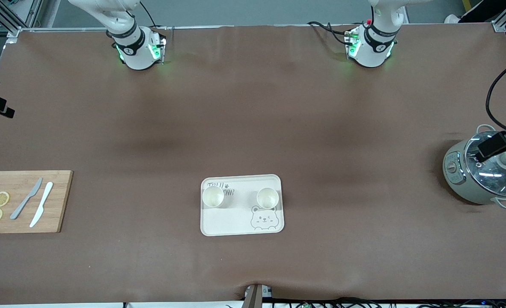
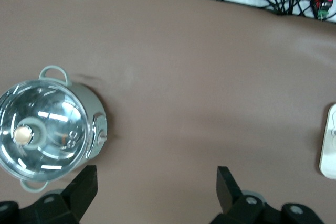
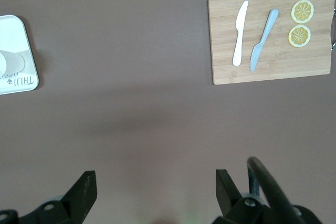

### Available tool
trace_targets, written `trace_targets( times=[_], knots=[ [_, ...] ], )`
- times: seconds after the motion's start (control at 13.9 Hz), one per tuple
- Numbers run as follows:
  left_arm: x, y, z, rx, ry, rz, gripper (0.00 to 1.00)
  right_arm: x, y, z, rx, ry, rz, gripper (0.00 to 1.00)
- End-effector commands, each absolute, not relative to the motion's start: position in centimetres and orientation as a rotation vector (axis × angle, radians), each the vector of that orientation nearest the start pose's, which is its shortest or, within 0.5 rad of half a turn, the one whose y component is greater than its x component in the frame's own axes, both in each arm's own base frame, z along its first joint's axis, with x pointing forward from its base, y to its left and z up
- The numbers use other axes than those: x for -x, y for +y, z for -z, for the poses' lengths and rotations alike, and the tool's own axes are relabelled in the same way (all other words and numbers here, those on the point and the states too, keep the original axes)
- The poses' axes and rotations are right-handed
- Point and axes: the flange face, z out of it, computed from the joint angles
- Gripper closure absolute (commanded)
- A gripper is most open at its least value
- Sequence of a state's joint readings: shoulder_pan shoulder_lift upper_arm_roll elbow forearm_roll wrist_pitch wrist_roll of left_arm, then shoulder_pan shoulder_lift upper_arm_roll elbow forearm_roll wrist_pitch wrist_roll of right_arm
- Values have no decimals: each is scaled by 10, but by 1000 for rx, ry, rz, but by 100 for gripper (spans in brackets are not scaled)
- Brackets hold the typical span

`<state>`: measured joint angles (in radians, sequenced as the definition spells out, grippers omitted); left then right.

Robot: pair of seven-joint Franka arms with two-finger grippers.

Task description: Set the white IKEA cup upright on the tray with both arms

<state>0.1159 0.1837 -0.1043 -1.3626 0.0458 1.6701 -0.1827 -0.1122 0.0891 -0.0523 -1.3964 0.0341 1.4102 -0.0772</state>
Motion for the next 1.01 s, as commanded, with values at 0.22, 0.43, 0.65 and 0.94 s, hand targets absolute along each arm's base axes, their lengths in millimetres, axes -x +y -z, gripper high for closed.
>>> trace_targets(
  times=[0.22,0.43,0.65,0.94],
  knots=[
    [-601,18,-659,3106,-291,181,0,-558,-83,-644,3106,126,-102,0],
    [-596,16,-666,3131,-297,165,0,-558,-83,-644,3106,126,-102,0],
    [-586,20,-679,3126,-313,182,0,-558,-81,-644,3106,121,-100,0],
    [-579,22,-690,3121,-317,208,0,-559,-81,-643,3106,121,-105,0]
  ],
)
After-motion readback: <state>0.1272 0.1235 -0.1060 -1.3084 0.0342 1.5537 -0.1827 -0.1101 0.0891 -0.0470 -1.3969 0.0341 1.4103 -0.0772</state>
